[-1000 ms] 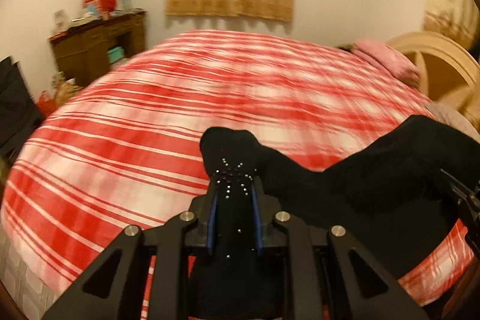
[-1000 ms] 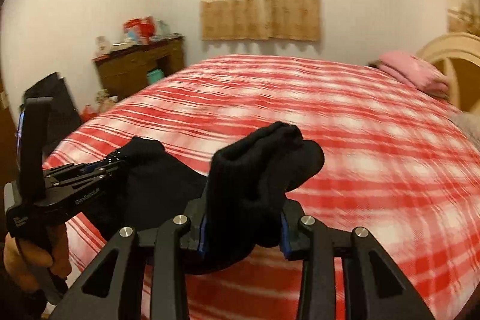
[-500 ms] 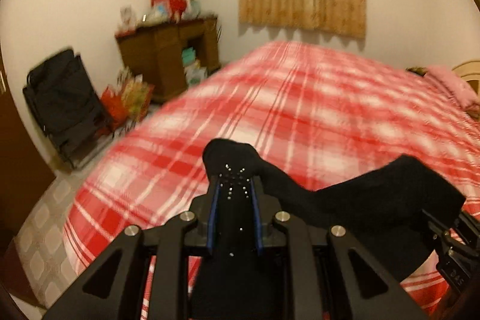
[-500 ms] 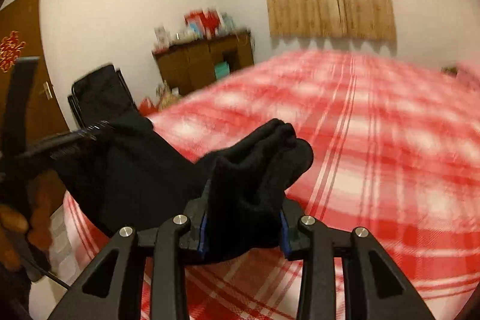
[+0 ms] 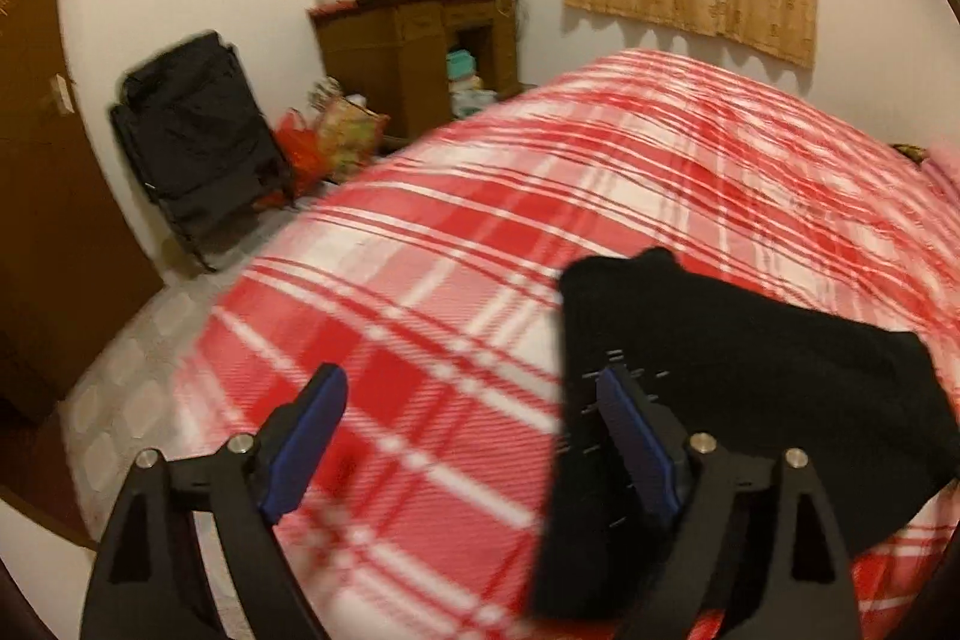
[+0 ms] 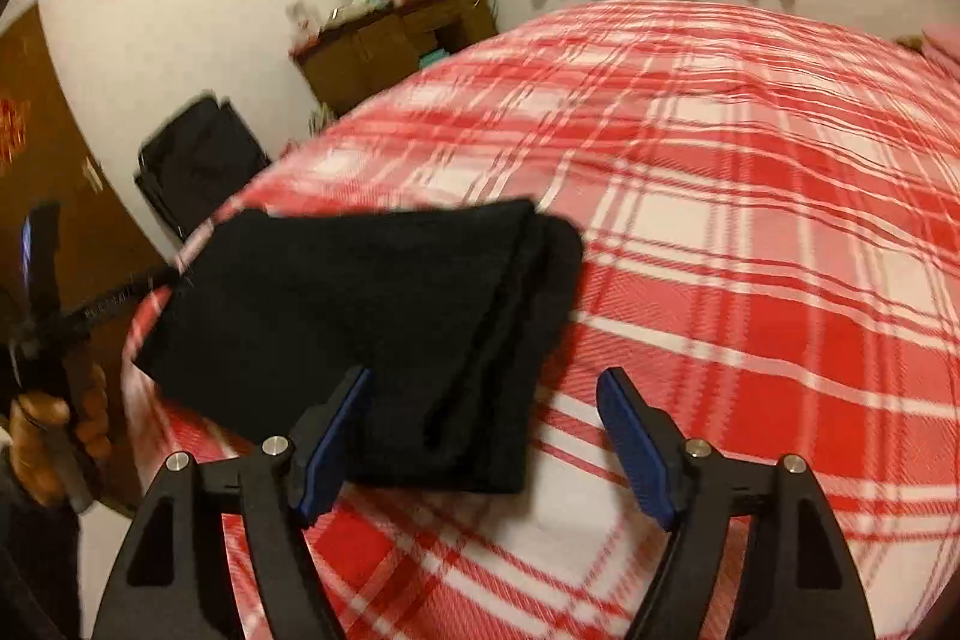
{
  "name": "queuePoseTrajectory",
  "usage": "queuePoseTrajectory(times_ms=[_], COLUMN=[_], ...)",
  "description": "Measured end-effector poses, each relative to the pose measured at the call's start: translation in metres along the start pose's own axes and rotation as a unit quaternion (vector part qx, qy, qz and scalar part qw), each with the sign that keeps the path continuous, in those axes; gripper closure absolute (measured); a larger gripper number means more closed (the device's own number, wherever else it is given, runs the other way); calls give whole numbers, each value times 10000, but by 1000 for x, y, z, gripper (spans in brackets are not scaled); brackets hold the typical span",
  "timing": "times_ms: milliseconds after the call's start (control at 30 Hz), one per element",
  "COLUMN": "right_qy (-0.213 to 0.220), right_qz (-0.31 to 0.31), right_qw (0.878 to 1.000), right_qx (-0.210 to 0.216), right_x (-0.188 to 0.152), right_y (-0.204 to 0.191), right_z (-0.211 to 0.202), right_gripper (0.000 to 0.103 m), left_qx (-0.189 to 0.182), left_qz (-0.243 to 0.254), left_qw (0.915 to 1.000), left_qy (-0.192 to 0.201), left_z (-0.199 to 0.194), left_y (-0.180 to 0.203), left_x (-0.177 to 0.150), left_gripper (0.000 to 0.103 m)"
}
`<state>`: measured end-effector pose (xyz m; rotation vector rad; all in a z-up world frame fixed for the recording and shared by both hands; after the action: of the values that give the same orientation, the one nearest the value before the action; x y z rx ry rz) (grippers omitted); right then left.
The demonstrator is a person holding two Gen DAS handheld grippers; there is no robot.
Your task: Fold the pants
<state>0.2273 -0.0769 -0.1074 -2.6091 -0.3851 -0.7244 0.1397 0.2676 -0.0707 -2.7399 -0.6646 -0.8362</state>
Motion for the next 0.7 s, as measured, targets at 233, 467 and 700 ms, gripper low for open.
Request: queuePoseTrajectory(times_ms=[233,467,700], right_qy=[504,417,-219], right_qz=[159,-621,-61], right_qw=[9968,9958,9986], right_qx=[-602,-532,-483], right_x=[1,-3,-21], right_y=[7,-52,-15], right_z=[-40,-21,21], right_gripper=[77,77,75], left_qx=[29,211,98], left_qz=[158,635,513], left_qw=[9985,9968,9984], left_qy=[520,426,-227], left_z=[-33,-26,9], left_y=[12,65,65], left_x=[-7,-22,-41], left_gripper=[15,15,14])
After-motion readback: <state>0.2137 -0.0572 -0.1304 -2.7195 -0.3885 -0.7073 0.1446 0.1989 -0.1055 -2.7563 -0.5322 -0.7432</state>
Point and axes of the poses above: each gripper's, at about its wrist camera, not at the fingertips, and z roughly the way its jaws point, y to its right, x to its top, the point moved 7 cm from there along z, roughly the way its jaws point, and after that the axes turned 13 degrees about -y, right-handed, at the moved point
